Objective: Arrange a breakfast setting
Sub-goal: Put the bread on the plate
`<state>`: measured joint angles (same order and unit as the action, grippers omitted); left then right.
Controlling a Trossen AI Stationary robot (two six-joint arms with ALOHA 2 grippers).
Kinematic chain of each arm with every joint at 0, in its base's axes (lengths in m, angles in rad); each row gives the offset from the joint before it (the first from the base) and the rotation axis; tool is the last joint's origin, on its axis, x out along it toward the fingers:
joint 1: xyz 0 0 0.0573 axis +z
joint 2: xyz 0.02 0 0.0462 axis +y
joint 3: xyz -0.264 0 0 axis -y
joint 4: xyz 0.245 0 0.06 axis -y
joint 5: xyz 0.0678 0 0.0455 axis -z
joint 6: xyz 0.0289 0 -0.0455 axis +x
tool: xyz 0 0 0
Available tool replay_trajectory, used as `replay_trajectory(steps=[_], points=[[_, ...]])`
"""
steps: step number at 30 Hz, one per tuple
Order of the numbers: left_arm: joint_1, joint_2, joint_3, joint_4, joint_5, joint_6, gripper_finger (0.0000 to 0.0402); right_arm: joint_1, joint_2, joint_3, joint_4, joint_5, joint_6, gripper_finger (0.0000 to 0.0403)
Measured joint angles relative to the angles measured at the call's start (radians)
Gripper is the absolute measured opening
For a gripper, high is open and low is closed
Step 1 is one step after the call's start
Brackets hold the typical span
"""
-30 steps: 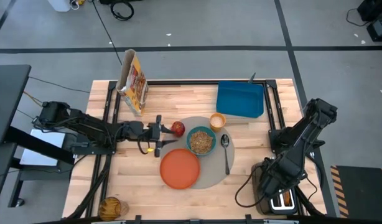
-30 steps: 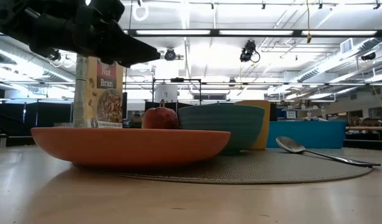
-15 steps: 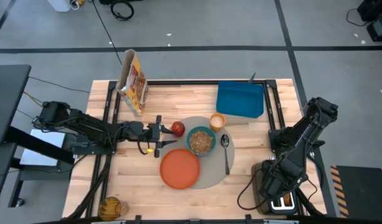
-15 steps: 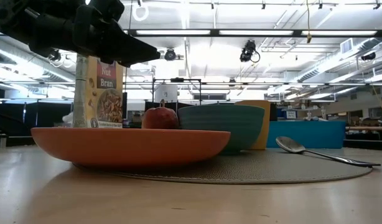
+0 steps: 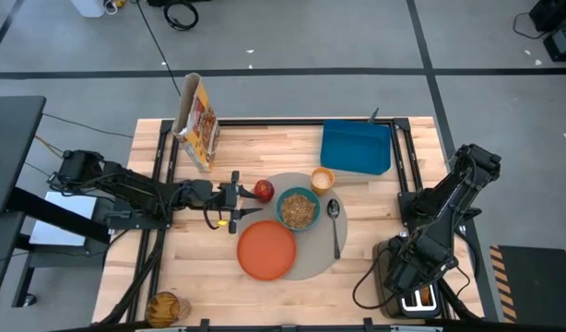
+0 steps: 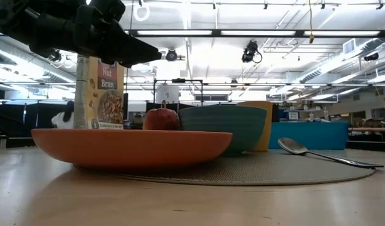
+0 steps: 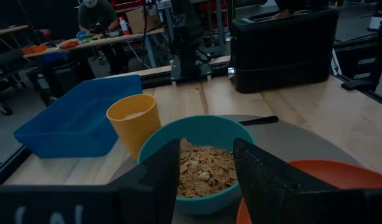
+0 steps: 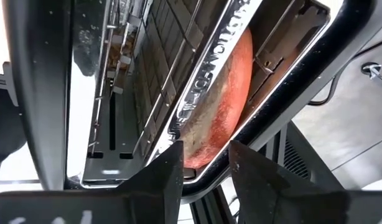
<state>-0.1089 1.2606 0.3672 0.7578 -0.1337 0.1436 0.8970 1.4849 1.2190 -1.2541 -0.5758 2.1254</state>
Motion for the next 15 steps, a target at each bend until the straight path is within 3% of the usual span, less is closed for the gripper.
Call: replay_trajectory(steps=[15], points=[[0.000,0.000,0.000,-0.010,0.000,0.009,0.0158,0.012,-0.002,-0.067,0.088,-0.035,0.002,0.0133]])
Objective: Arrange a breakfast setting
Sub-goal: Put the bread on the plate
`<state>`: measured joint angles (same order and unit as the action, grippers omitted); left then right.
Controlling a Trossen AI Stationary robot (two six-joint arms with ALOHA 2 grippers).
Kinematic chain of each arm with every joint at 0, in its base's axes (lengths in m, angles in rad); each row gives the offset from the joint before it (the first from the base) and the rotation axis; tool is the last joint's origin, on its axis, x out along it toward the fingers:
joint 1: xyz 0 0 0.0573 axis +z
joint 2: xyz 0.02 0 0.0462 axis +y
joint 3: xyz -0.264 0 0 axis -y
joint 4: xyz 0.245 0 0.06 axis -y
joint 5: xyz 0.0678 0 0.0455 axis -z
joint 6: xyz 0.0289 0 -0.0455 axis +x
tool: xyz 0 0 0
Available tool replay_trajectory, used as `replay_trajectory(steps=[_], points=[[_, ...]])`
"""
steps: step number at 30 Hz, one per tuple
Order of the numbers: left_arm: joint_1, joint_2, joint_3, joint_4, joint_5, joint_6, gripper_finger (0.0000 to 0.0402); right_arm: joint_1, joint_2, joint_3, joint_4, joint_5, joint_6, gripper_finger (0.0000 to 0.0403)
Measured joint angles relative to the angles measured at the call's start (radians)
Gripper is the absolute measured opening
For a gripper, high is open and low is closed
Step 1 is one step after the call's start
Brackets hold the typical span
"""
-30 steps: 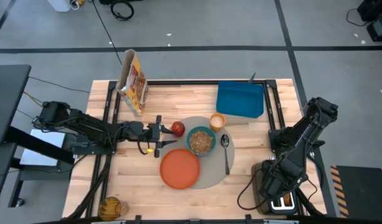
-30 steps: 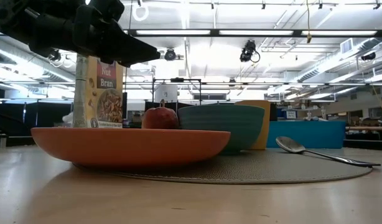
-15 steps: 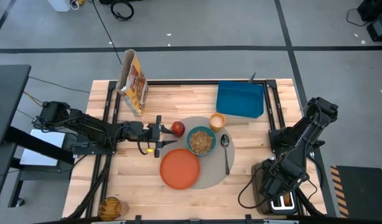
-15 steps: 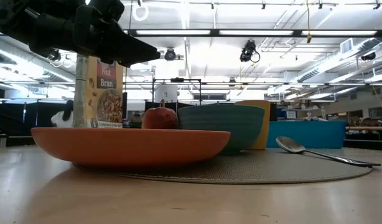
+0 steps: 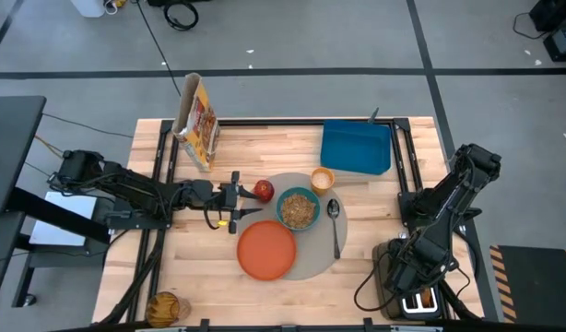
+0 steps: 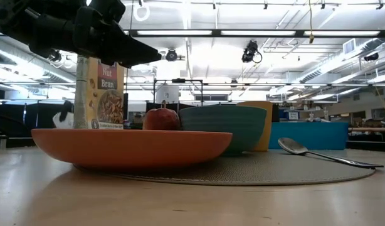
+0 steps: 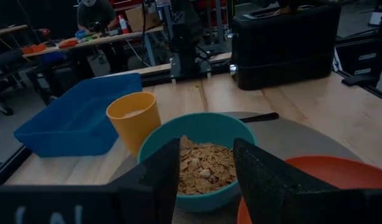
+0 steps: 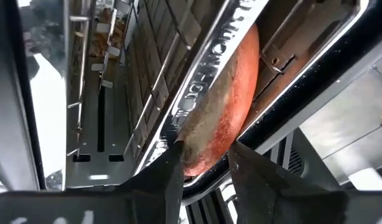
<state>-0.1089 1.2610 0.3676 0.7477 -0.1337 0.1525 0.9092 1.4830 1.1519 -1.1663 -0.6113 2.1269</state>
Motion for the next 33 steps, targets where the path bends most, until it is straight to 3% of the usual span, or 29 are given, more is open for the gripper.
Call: replay_trajectory(steps=[14,26,33], points=[[0.000,0.000,0.000,0.018,0.000,0.001,0.0158,-0.006,-0.011,-0.001,-0.019,0.003,-0.006,0.0041],[0.000,0.000,0.000,0.018,0.000,0.016,0.0158,-0.021,-0.144,0.153,-0.212,-0.045,0.056,0.0038],[0.000,0.000,0.000,0.018,0.000,0.017,0.0158,-0.021,-0.242,0.235,-0.237,-0.059,0.132,0.0038]])
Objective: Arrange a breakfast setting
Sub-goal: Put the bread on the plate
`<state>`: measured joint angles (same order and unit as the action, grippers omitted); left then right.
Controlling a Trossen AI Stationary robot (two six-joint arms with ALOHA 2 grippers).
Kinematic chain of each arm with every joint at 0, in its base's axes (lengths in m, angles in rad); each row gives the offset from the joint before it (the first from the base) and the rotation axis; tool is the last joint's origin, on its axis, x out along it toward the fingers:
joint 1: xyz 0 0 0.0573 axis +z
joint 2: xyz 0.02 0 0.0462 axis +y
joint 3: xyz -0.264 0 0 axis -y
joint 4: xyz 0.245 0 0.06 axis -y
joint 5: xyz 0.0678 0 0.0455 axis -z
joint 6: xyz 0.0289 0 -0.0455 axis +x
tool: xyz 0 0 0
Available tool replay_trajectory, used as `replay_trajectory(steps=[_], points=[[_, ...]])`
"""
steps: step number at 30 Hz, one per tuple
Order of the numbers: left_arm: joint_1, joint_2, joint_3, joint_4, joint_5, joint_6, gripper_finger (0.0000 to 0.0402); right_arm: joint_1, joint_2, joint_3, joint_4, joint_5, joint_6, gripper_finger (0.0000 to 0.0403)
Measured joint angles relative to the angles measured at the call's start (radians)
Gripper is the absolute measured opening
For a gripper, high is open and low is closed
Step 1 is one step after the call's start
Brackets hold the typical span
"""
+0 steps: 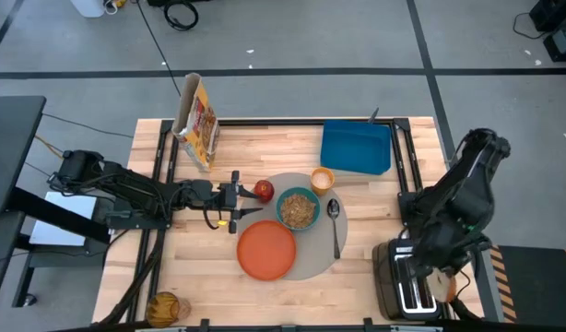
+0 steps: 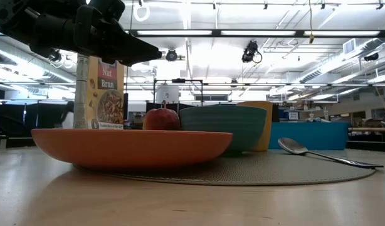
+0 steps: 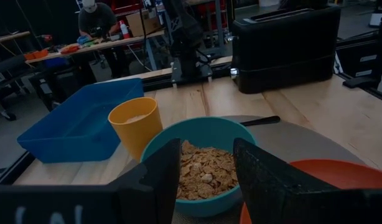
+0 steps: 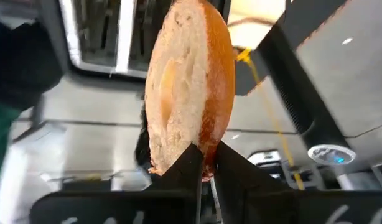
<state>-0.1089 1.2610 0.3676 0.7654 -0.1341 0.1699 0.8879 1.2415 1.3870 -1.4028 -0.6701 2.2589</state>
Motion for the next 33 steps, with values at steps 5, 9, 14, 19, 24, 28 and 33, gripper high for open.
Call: replay_trajectory(steps=[5,9,14,19,24,28,33], points=[[0.000,0.000,0.000,0.001,0.000,-0.001,0.0158,-0.017,0.002,0.085,0.034,0.199,0.039,0.0034],[-0.015,-0.001,0.000,0.029,-0.002,-0.006,0.0158,-0.037,0.062,0.105,0.076,0.500,-0.050,0.0031],[-0.062,-0.053,0.000,0.008,0.001,-0.006,0.0158,-0.098,0.190,0.103,0.091,0.678,-0.268,0.0030],[-0.121,-0.147,0.000,-0.070,0.000,-0.001,0.0158,-0.213,0.338,0.103,0.229,0.741,-0.475,0.0030],[-0.197,-0.218,0.000,-0.173,-0.002,0.014,0.0158,-0.335,0.507,0.104,0.438,0.746,-0.568,0.0030],[-0.284,-0.231,0.000,-0.250,0.001,0.044,0.0158,-0.407,0.644,0.102,0.658,0.798,-0.562,0.0030],[-0.371,-0.231,0.000,-0.294,0.001,0.026,0.0158,-0.470,0.739,0.103,0.938,0.854,-0.565,0.0030]])
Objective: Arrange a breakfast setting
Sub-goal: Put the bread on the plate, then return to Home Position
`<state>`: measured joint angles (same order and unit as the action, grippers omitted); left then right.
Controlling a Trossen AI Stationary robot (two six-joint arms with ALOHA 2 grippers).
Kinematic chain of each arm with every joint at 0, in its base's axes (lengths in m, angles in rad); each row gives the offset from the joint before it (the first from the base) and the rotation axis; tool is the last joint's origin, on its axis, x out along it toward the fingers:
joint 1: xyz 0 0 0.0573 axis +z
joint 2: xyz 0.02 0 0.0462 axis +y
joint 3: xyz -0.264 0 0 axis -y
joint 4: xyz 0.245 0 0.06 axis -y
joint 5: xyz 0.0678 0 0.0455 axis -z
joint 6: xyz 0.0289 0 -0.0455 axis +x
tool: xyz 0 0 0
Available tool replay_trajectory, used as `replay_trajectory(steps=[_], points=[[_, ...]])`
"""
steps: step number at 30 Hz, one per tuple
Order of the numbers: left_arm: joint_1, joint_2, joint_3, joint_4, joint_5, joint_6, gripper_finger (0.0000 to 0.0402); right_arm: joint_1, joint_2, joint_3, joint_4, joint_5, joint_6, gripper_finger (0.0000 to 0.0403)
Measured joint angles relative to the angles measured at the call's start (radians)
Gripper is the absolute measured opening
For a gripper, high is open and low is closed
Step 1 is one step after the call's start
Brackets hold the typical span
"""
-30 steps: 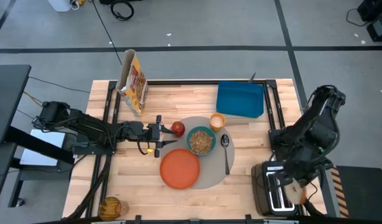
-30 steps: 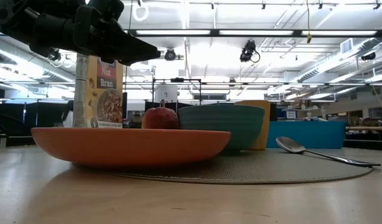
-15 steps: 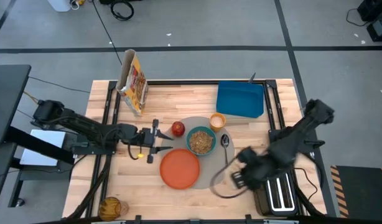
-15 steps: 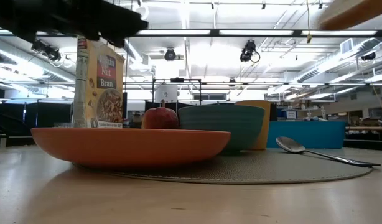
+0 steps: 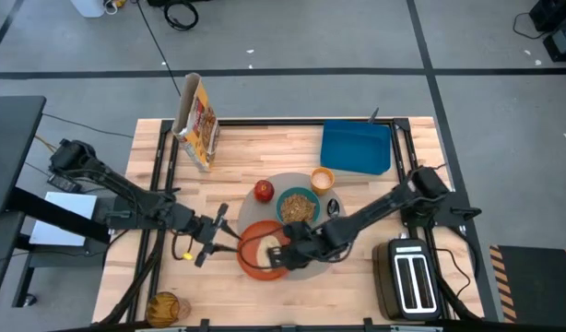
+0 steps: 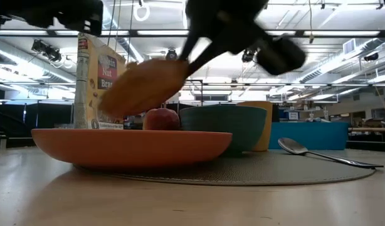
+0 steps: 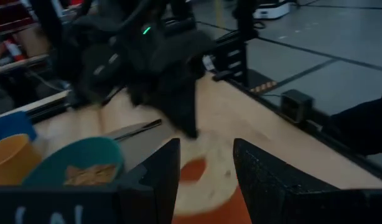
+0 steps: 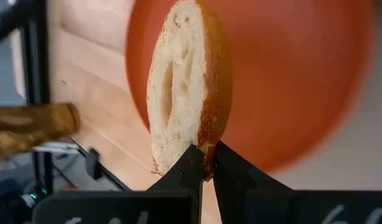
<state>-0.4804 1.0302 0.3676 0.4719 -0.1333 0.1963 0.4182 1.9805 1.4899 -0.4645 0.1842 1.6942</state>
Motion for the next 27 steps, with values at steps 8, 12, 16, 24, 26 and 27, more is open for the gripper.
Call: replay_trajectory(steps=[8,12,16,24,26,27], points=[[-0.096,0.000,0.000,0.001,0.000,-0.010,0.0158,-0.040,0.106,0.000,0.166,-0.033,0.025,0.0030],[-0.121,0.000,0.000,0.001,-0.001,-0.046,0.0158,-0.039,0.114,0.000,0.157,-0.014,0.034,0.0043],[-0.156,0.000,0.000,0.001,-0.002,-0.082,0.0157,-0.039,0.102,0.000,0.149,0.030,0.014,0.0070],[-0.203,0.000,0.000,0.000,-0.003,-0.154,0.0157,-0.035,0.064,0.000,0.034,0.025,-0.002,0.0131],[-0.204,0.000,0.000,0.000,-0.003,-0.162,0.0157,-0.026,0.022,0.000,-0.019,0.048,-0.033,0.0139],[-0.204,0.000,0.000,-0.001,-0.003,-0.164,0.0157,-0.020,-0.002,0.000,-0.050,0.073,-0.058,0.0140]])
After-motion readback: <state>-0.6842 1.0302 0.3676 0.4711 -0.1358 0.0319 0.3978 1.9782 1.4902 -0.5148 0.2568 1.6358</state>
